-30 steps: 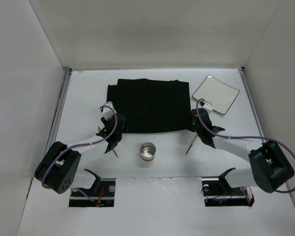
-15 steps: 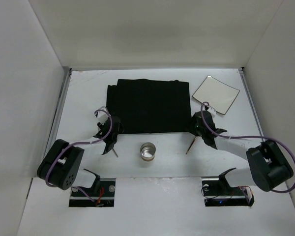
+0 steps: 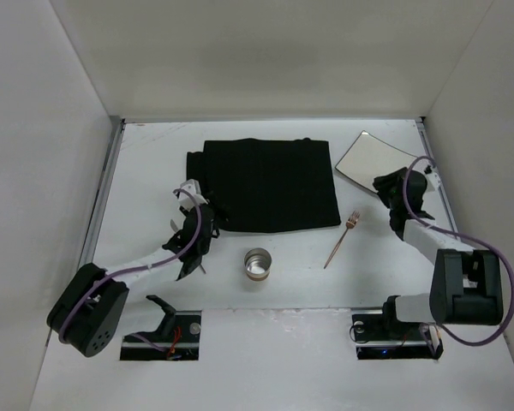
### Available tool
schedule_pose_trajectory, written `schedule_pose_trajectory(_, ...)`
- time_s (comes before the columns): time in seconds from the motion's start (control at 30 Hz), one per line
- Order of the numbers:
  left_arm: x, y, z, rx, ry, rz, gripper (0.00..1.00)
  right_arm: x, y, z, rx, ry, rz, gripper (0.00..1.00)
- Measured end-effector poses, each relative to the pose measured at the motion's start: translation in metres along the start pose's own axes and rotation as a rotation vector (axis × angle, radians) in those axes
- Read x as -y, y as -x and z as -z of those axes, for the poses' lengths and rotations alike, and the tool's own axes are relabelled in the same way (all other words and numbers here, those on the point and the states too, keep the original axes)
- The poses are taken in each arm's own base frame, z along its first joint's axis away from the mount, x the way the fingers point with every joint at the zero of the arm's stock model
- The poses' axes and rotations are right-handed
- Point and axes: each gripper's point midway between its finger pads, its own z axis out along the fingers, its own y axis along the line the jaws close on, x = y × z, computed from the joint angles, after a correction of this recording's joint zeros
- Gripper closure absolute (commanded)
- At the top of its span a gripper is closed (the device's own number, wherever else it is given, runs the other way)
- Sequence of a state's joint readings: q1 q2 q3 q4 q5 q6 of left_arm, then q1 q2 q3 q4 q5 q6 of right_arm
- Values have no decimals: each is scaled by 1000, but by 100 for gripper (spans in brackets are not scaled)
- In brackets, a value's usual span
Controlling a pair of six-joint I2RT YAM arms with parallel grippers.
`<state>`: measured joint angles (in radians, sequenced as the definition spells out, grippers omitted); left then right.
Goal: Set the dinner table for one person
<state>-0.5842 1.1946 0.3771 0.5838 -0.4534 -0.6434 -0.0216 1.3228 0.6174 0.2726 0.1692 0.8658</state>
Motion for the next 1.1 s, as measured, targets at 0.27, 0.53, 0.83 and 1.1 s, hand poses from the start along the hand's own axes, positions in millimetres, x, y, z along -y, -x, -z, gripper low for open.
schedule_pose_trajectory(0.27, 1, -16, 5, 4, -54, -32, 35, 90, 20, -28, 54, -231, -141, 48)
schedule_pose_trajectory(0.53, -9, 2, 13, 72, -40, 7, 15, 111, 4, -44, 23, -286, -215, 49)
schedule_pose_trajectory(0.83, -23, 41, 26, 207, 13, 76, 0, 99, 6, -66, 26, -228, -304, 52)
schedule_pose_trajectory(1.1, -35, 33, 21, 194, 67, 53, 0, 92, 12, -85, 40, -146, -399, 52)
